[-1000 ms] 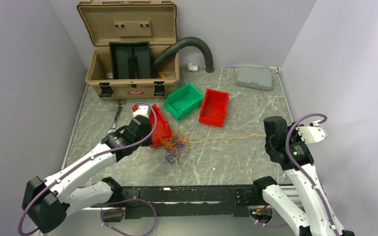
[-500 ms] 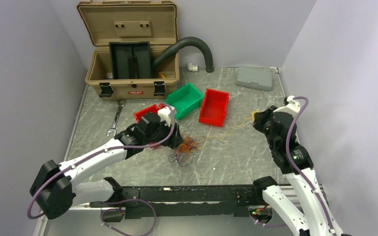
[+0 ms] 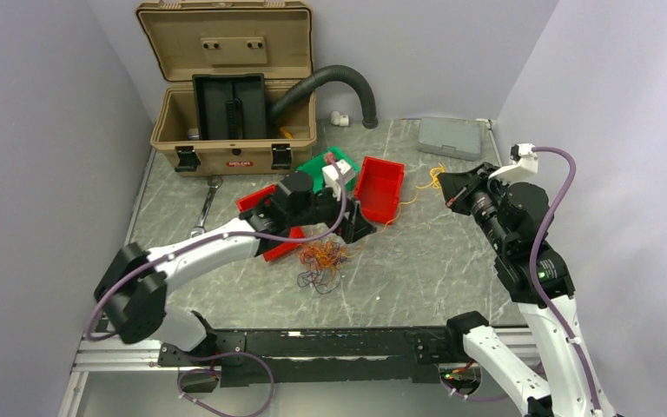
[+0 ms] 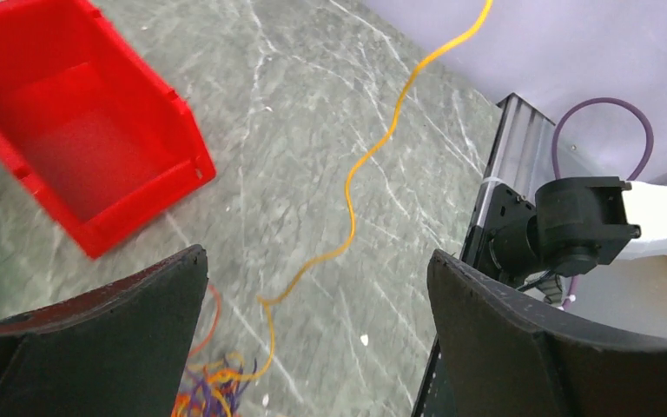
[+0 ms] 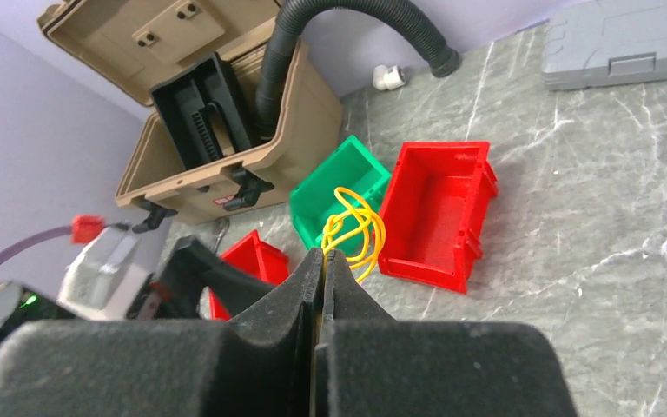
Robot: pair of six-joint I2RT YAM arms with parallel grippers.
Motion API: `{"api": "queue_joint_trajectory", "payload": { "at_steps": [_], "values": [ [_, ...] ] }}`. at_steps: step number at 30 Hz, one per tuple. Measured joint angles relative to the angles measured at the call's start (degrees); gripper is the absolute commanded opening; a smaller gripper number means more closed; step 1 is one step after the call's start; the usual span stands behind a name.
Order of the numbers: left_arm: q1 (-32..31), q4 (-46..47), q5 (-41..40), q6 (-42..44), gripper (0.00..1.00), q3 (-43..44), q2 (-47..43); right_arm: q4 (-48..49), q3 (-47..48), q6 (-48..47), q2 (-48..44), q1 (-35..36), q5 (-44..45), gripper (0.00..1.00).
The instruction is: Untangle the cables
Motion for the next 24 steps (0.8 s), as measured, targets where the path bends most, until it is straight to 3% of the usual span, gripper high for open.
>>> {"api": "queue_joint_trajectory", "payload": {
  "at_steps": [8,10,12,13,21,23,24],
  "values": [
    [0.0,7.1,8.61,-2.36,0.79,3.3,14.05,-0.46,2.19,1.2,1.95,0.0,-1.62,0.0],
    [0.0,7.5,10.34,-3.15,0.58,3.3,15.72,-0.66,2.58,1.73,1.9,0.0,-0.98,0.0],
    [0.0,7.89,11.74,-3.85,0.13,3.23,16.11,-1.18,2.97,2.4,1.68,0.0,0.31,0.0],
    [0.0,8.33,12.41,-4.17,0.0,3.15,16.11,-1.36,3.06,2.78,1.44,0.0,0.94,0.0],
    [-0.02,7.69,13.62,-2.73,0.0,-0.24,11.69,-1.68,-0.66,3.17,-1.09,0.0,3.87,0.03],
    [-0.04,4.9,12.87,-1.62,0.0,0.22,8.81,-1.33,-4.76,3.21,-1.75,0.0,5.03,0.23],
    [-0.04,2.73,12.44,-0.98,0.0,1.09,7.28,-1.44,-6.34,3.39,-1.88,0.0,5.42,0.39]
  ]
}}
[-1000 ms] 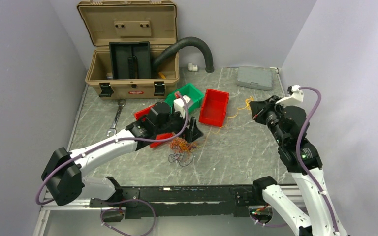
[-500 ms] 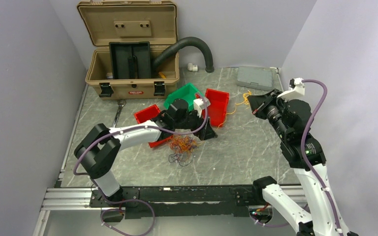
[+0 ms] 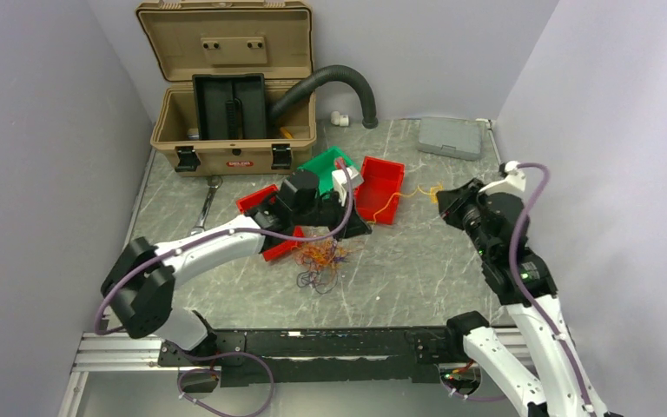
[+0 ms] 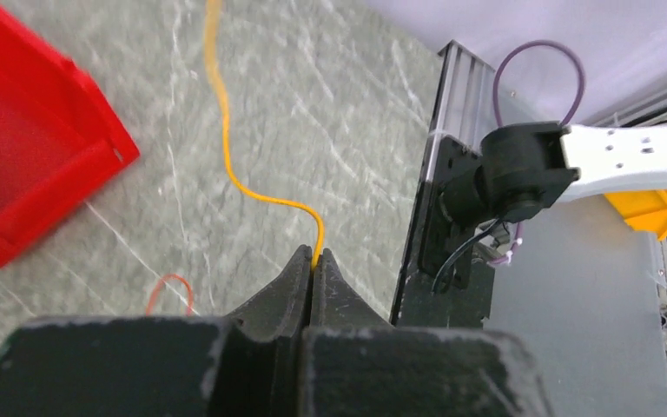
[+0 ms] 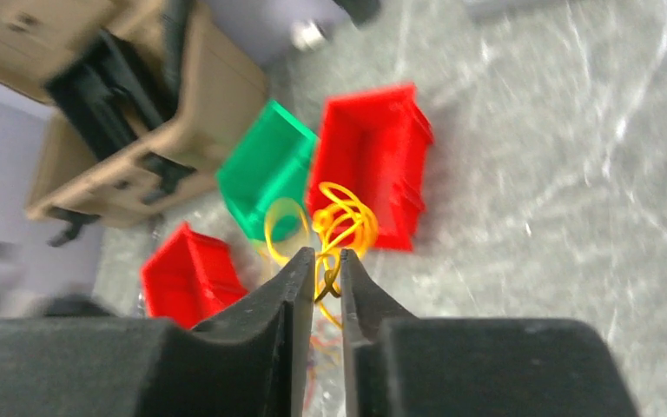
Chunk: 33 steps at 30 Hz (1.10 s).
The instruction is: Untangle the cables
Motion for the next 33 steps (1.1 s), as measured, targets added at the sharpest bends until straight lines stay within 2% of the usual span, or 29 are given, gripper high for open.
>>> {"api": "queue_joint_trajectory", "payload": {
  "at_steps": [2,5,8,12,17,22,27,33],
  "values": [
    [0.0,-4.66,-0.76,1.4,0.0,3.54,-2.54,1.01,-5.64,-0.02,-0.61,0.0,0.35,0.7],
    [0.0,-9.33,-0.94,2.64,0.0,10.16,-4.37,2.49,-13.86,-2.19,-1.6,-0.2,-4.66,0.84],
    [0.0,-11.74,-0.92,2.99,0.0,15.13,-5.22,7.8,-20.9,-4.63,-2.43,-0.15,-15.19,0.81],
    [0.26,-13.73,-0.9,2.36,0.0,17.11,-5.18,18.64,-28.83,-5.81,-6.97,-0.07,-28.98,0.73],
    [1.29,-14.56,-0.31,0.07,0.0,17.11,-3.39,29.99,-32.92,-7.3,-9.29,0.59,-39.85,0.65],
    [1.97,-14.58,0.68,-2.08,0.0,17.31,-1.03,35.63,-34.14,-8.59,-8.33,2.6,-43.78,0.62],
    [1.97,-14.51,1.46,-3.04,0.0,17.64,-0.28,41.22,-35.26,-9.51,-5.2,5.57,-43.98,0.62],
    [1.97,-14.51,2.56,-4.07,0.0,18.27,-0.22,48.26,-35.32,-11.56,4.26,12.09,-40.39,0.6]
  ]
}}
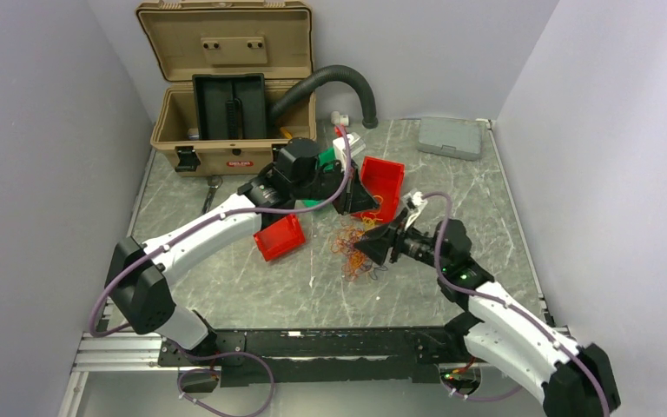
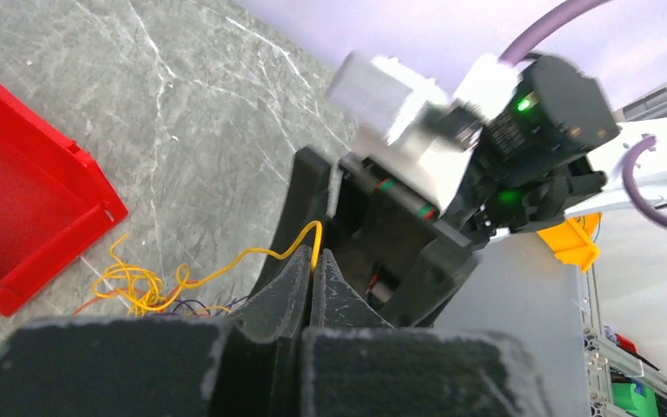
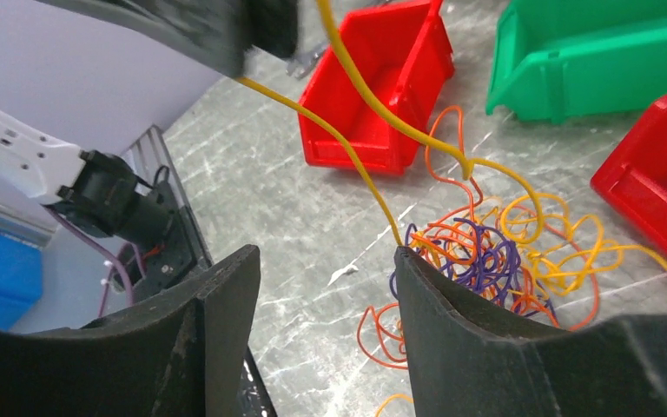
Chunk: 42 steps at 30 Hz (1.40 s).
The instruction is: Untangle the cables
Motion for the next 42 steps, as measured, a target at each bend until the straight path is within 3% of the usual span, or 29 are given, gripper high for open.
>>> {"api": "queue_joint_trajectory", "payload": {
  "at_steps": [7,12,17,22,29,36,42],
  "values": [
    [0.33,0.52,1.29,-2.16,0.0,0.63,-0.22,5.6,0.68,-1.64,12.02,6.67,10.1,0.55],
    [3.06,4.57,5.18,-7.61,0.0,0.63,-2.23,11.74,-0.15,0.68,19.23,7.3,17.42,0.59],
    [7.45,7.26,6.84,-11.41,0.0,2.45,-6.43,11.32,-2.78,4.35,22.21,7.8,24.41,0.6],
    [7.93,7.21,6.75,-11.41,0.0,7.15,-9.2,6.88,-4.33,6.67,20.02,7.82,29.62,0.65],
    [8.68,1.9,4.46,-8.37,0.0,9.88,-11.13,-2.32,-4.68,8.2,9.99,7.87,34.86,0.85],
    [8.87,-6.47,0.66,-3.93,0.0,9.49,-11.34,-11.58,-2.8,6.6,-0.35,7.87,37.73,0.88],
    [9.18,-11.26,-3.61,-1.29,0.0,1.66,-16.0,-18.36,0.55,5.07,-3.76,7.87,39.98,0.88]
  ]
}}
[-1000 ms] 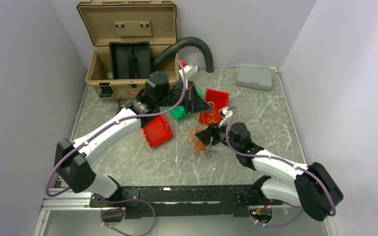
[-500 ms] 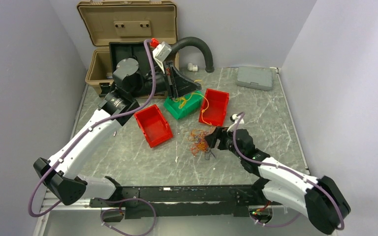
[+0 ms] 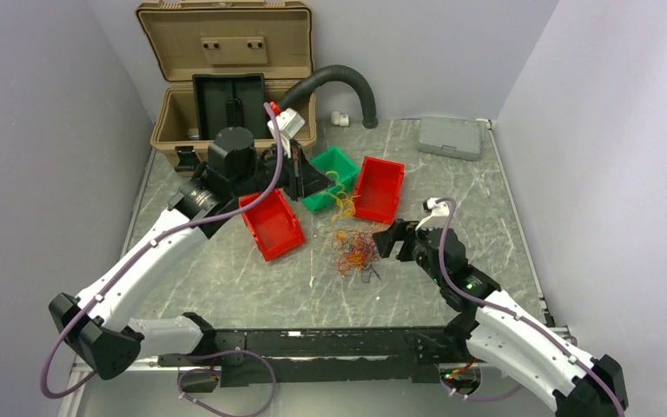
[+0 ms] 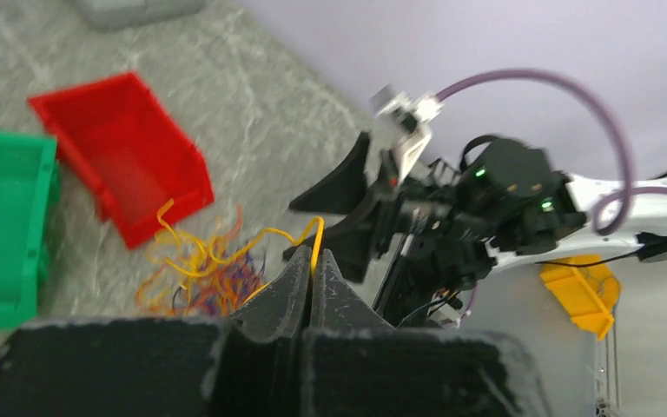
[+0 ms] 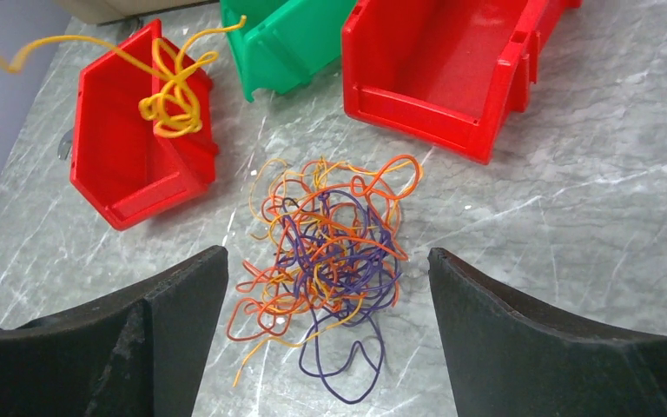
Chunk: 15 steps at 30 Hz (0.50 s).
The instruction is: Untangle the cables
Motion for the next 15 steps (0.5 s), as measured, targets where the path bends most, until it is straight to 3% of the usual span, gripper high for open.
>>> {"api": "queue_joint_trajectory", "payload": {
  "at_steps": [11,15],
  "values": [
    [0.66,-9.99,-10.69,4.44,0.0,-9.33,-8.0,-3.5,2.1,-1.46,0.61,0.0,2.27,0.87],
    [0.98,-11.54,-17.99,4.31,0.0,-11.26,-10.29,-3.5,3.15,-1.53,1.86,0.0,2.34,0.87]
  ]
}}
